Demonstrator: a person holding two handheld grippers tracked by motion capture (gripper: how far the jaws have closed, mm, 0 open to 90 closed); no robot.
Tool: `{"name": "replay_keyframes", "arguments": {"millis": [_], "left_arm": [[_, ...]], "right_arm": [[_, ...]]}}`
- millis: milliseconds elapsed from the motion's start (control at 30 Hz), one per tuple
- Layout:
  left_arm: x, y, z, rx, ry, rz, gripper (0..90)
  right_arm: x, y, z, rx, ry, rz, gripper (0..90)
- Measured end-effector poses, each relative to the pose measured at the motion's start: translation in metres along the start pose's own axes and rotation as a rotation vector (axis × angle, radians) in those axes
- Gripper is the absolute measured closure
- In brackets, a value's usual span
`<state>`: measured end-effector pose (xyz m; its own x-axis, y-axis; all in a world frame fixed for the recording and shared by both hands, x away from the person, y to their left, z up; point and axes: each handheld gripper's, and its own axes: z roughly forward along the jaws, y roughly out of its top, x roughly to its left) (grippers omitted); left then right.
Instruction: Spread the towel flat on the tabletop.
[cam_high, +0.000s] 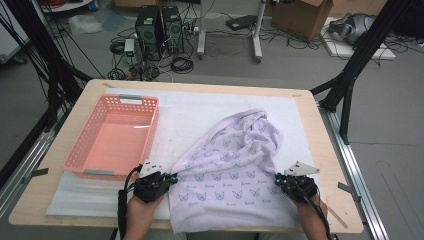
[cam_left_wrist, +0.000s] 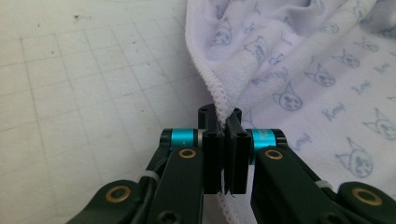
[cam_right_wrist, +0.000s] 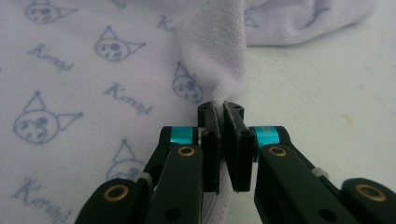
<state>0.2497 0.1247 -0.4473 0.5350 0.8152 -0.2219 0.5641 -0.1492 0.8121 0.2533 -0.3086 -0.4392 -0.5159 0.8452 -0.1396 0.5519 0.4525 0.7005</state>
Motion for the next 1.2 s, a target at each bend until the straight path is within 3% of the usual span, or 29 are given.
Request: {"name": "replay_keyframes", "arguments": {"millis": [100, 167, 300, 500, 533, 633, 700, 767, 833, 867, 933, 1100, 1167, 1200], "left_arm": [[-0.007, 0.0, 0.003, -0.01, -0.027, 0.022, 86.8], [-0.009, 0.001, 0.004, -0.01, -0.032, 0.039, 86.5], [-0.006, 0.0, 0.003, -0.016, -0.03, 0.028, 85.5], [-0.006, -0.001, 0.002, -0.022, -0.032, 0.029, 84.5], [-0.007, -0.001, 0.002, -0.024, -0.031, 0.033, 84.3], [-0.006, -0.001, 0.002, -0.021, -0.03, 0.032, 83.6], [-0.005, -0.001, 0.002, -0.024, -0.031, 0.027, 83.1], [-0.005, -0.001, 0.002, -0.024, -0.028, 0.026, 82.7], [-0.004, -0.001, 0.002, -0.023, -0.028, 0.024, 82.5], [-0.004, -0.001, 0.002, -0.024, -0.027, 0.023, 82.0], [-0.005, -0.001, 0.002, -0.023, -0.026, 0.025, 81.8], [-0.005, -0.002, 0.003, -0.019, -0.02, 0.028, 81.3], [-0.005, -0.002, 0.003, -0.018, -0.02, 0.03, 81.1], [-0.004, -0.002, 0.003, -0.016, -0.021, 0.032, 81.0]], "right_arm": [[-0.002, -0.003, -0.005, -0.002, -0.052, 0.007, 85.1], [-0.001, -0.004, -0.007, -0.004, -0.033, 0.006, 82.3], [0.006, -0.006, -0.004, -0.033, 0.122, 0.019, 68.9], [0.013, -0.006, -0.003, -0.055, 0.289, -0.013, 60.3], [0.013, -0.006, -0.005, -0.062, 0.299, -0.024, 60.3], [0.001, -0.009, -0.014, -0.125, 0.311, 0.029, 68.3], [-0.011, -0.012, -0.023, -0.179, 0.282, 0.075, 76.9], [-0.022, -0.015, -0.03, -0.207, 0.212, 0.117, 87.3], [-0.031, -0.018, -0.031, -0.179, 0.129, 0.156, 88.9], [-0.033, -0.02, -0.029, -0.169, 0.118, 0.171, 88.4], [-0.035, -0.021, -0.021, -0.151, 0.147, 0.194, 82.8], [-0.018, -0.009, -0.002, -0.115, 0.282, 0.182, 66.2], [-0.012, -0.004, 0.004, -0.105, 0.324, 0.177, 65.4], [-0.008, -0.003, 0.007, -0.09, 0.318, 0.161, 66.6]]}}
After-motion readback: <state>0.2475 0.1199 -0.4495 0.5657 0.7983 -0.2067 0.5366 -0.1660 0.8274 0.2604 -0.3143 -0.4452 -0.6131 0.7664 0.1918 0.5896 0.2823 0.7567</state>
